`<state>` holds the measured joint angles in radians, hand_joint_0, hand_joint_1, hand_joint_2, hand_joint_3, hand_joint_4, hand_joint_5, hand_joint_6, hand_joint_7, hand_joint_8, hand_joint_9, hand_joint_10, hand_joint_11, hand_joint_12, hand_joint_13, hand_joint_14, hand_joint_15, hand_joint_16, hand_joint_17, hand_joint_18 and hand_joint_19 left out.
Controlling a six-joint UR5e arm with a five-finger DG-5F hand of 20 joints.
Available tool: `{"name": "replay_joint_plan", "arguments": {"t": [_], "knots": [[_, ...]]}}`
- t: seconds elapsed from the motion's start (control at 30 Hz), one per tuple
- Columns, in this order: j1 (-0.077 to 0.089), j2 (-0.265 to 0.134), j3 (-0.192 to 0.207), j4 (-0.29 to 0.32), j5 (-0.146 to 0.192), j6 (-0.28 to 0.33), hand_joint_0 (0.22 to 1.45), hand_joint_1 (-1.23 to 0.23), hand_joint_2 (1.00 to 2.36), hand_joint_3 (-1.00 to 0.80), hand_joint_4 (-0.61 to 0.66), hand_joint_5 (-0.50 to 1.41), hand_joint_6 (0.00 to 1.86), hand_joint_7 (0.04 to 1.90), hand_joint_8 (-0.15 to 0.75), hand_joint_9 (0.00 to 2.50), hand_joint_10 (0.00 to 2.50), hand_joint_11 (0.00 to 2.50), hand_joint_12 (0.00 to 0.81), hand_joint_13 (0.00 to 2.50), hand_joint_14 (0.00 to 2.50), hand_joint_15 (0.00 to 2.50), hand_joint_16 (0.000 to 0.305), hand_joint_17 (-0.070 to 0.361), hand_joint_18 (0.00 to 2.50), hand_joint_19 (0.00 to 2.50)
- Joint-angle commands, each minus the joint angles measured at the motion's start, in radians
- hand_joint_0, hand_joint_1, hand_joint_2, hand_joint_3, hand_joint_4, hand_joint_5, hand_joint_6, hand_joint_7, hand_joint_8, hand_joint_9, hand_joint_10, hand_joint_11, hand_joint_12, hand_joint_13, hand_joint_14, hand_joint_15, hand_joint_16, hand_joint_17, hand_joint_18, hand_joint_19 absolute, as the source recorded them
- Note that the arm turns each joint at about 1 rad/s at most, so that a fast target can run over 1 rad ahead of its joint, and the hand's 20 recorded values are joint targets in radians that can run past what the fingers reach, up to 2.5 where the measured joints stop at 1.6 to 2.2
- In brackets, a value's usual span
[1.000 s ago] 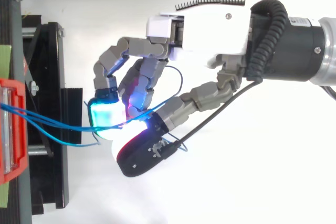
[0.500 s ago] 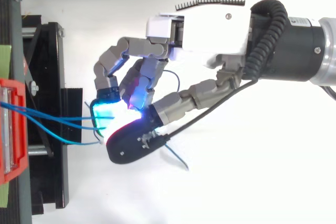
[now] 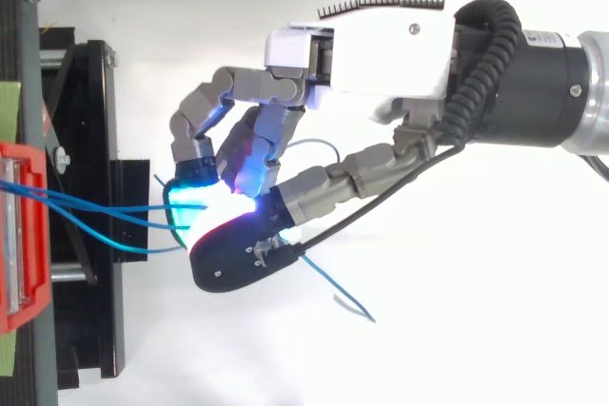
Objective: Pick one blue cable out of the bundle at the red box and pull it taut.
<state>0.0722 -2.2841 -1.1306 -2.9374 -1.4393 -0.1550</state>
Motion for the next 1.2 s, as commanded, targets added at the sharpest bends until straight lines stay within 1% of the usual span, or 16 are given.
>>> {"name": "replay_joint_plan", "arguments": {"t": [0.0,0.1,0.17,0.2,0.23,0.27,0.37,0.47,0.53,0.67,0.77,0.8,0.87,0.93,1.0,1.17], "knots": [[0.000,0.000,0.000,0.000,0.000,0.000,0.59,-0.81,1.02,-0.14,0.13,-0.12,0.89,1.04,0.378,1.22,0.00,1.41,0.392,0.88,0.02,0.58,0.058,0.131,0.73,0.43],[0.000,0.000,0.000,0.000,0.000,0.000,0.61,-0.88,1.02,-0.21,0.09,-0.13,0.89,1.05,0.327,1.16,0.01,1.41,0.360,0.84,0.02,0.59,0.052,0.118,0.67,0.43],[0.000,0.000,0.000,0.000,0.000,0.000,0.63,-0.92,1.02,-0.27,0.07,-0.13,0.89,1.02,0.323,1.14,0.01,1.41,0.357,0.83,0.02,0.58,0.053,0.118,0.67,0.41],[0.001,0.000,0.000,0.000,0.000,0.000,0.64,-0.94,1.01,-0.33,0.08,-0.13,0.89,1.00,0.323,1.13,0.01,1.39,0.352,0.82,0.02,0.58,0.052,0.118,0.66,0.41],[0.001,0.000,0.000,0.000,0.000,0.000,0.66,-0.96,1.01,-0.44,0.10,-0.14,0.89,1.01,0.329,1.13,0.01,1.40,0.351,0.81,0.02,0.57,0.052,0.118,0.66,0.40],[0.000,0.000,0.000,0.000,0.000,0.000,0.66,-0.96,1.00,-0.49,0.10,-0.14,0.89,1.01,0.325,1.13,0.01,1.39,0.350,0.81,0.02,0.58,0.052,0.117,0.65,0.40],[0.000,0.000,0.000,0.000,0.000,0.000,0.63,-0.95,1.00,-0.50,0.12,-0.14,0.88,1.01,0.325,1.13,0.01,1.38,0.351,0.81,0.02,0.58,0.052,0.117,0.65,0.41],[0.000,0.000,0.000,0.000,0.000,0.000,0.56,-0.88,1.00,-0.50,0.13,-0.13,0.89,0.98,0.343,1.15,0.01,1.37,0.356,0.82,0.02,0.57,0.053,0.120,0.66,0.42],[0.000,0.000,0.000,0.000,0.000,0.000,0.51,-0.79,1.00,-0.50,0.15,-0.13,0.88,0.99,0.363,1.18,0.00,1.38,0.375,0.85,0.02,0.57,0.056,0.126,0.69,0.43],[0.001,0.000,-0.001,0.000,0.000,0.000,0.50,-0.69,1.00,-0.50,0.15,-0.12,0.87,1.01,0.369,1.22,0.01,1.37,0.387,0.87,0.02,0.58,0.057,0.128,0.71,0.46],[0.001,0.000,0.000,0.000,0.000,0.000,0.56,-0.66,1.00,-0.50,0.13,-0.12,0.87,1.04,0.347,1.24,0.01,1.39,0.373,0.87,0.02,0.58,0.054,0.121,0.69,0.47],[0.000,0.000,-0.001,0.000,0.000,0.000,0.58,-0.66,1.01,-0.42,0.13,-0.12,0.87,1.06,0.341,1.24,0.01,1.40,0.369,0.87,0.02,0.59,0.053,0.119,0.69,0.48],[0.000,-0.002,-0.001,0.000,0.000,0.000,0.58,-0.69,1.01,-0.36,0.12,-0.12,0.87,1.09,0.346,1.24,0.01,1.41,0.368,0.87,0.02,0.59,0.053,0.119,0.69,0.47],[0.000,0.000,0.000,0.000,0.000,0.000,0.58,-0.73,1.01,-0.26,0.12,-0.12,0.88,1.12,0.340,1.24,0.01,1.41,0.372,0.87,0.02,0.59,0.053,0.119,0.70,0.48],[0.000,0.000,0.000,0.000,0.000,0.000,0.58,-0.75,1.02,-0.22,0.12,-0.11,0.89,1.09,0.366,1.25,0.00,1.40,0.386,0.89,0.02,0.58,0.056,0.126,0.73,0.46],[0.000,0.000,0.000,0.000,0.000,0.000,0.58,-0.78,1.02,-0.12,0.11,-0.11,0.91,1.06,0.386,1.28,0.00,1.40,0.403,0.91,0.02,0.57,0.060,0.134,0.77,0.43]]}}
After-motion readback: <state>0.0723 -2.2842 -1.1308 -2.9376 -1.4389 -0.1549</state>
